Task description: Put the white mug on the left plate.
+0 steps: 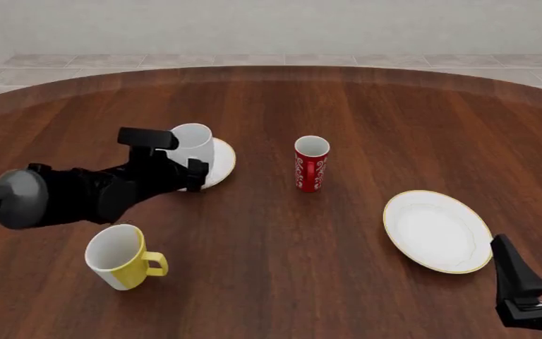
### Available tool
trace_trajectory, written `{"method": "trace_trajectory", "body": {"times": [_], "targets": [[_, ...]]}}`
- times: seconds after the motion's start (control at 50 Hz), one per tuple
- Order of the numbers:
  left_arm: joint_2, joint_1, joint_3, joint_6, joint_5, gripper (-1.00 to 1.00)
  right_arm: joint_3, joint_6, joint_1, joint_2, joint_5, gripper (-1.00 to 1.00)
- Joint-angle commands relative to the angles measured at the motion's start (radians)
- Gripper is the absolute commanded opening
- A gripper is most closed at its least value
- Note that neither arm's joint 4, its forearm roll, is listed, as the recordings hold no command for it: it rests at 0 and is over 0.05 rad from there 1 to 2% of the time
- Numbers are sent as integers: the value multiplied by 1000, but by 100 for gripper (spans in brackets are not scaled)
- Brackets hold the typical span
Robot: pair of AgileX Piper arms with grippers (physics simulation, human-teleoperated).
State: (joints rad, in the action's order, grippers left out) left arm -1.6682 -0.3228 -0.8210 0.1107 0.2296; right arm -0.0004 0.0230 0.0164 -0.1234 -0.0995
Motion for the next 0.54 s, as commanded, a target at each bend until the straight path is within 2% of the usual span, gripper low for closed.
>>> {"method": "trace_trajectory", "body": {"times": [0.02,0.38,0.5,0.54], "targets": [[178,-21,69,1,-67,100,0,2,1,20,16,100],[629,-34,163,-4,-344,100,0,-2,5,61,48,100],[812,-38,159,-7,-470,100,0,-3,5,73,56,100],[836,-33,157,-12,-489,100,0,-4,5,74,57,100]]}}
